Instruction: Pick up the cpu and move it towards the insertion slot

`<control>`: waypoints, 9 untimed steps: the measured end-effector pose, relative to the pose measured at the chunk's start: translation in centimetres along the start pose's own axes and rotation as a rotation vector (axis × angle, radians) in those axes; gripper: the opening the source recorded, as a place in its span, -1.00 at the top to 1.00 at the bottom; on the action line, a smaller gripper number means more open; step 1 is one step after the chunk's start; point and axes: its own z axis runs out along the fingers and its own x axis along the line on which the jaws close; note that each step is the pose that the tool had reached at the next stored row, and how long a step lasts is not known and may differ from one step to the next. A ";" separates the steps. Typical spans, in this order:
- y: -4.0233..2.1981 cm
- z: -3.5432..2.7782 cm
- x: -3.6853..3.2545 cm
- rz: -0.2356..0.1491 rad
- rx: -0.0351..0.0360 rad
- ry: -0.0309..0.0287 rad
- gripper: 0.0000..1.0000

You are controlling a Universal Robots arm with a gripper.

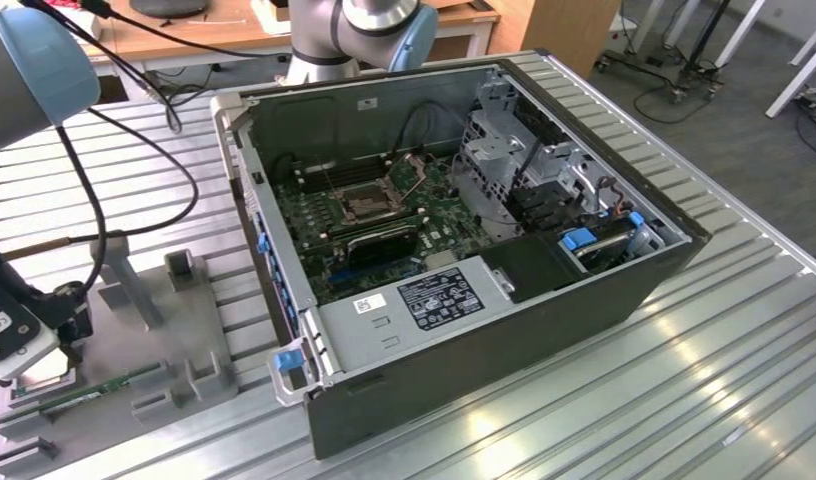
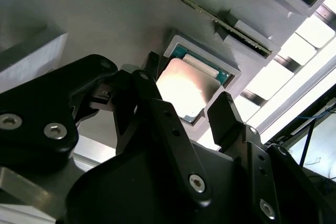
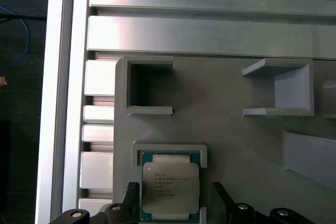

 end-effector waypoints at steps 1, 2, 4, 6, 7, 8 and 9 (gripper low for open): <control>0.00 0.02 0.00 0.000 0.0000 0.0000 -0.29; 0.00 0.05 0.00 0.000 0.0000 -0.0001 -0.29; 0.00 0.10 0.00 0.000 0.0000 0.0000 -0.29; -0.01 0.16 0.00 0.000 0.0000 0.0000 -0.29; -0.01 0.18 0.00 0.000 0.0000 0.0000 -0.29; -0.01 0.21 0.00 0.000 0.0000 0.0000 -0.29; -0.01 0.23 0.00 0.000 0.0000 0.0001 -0.29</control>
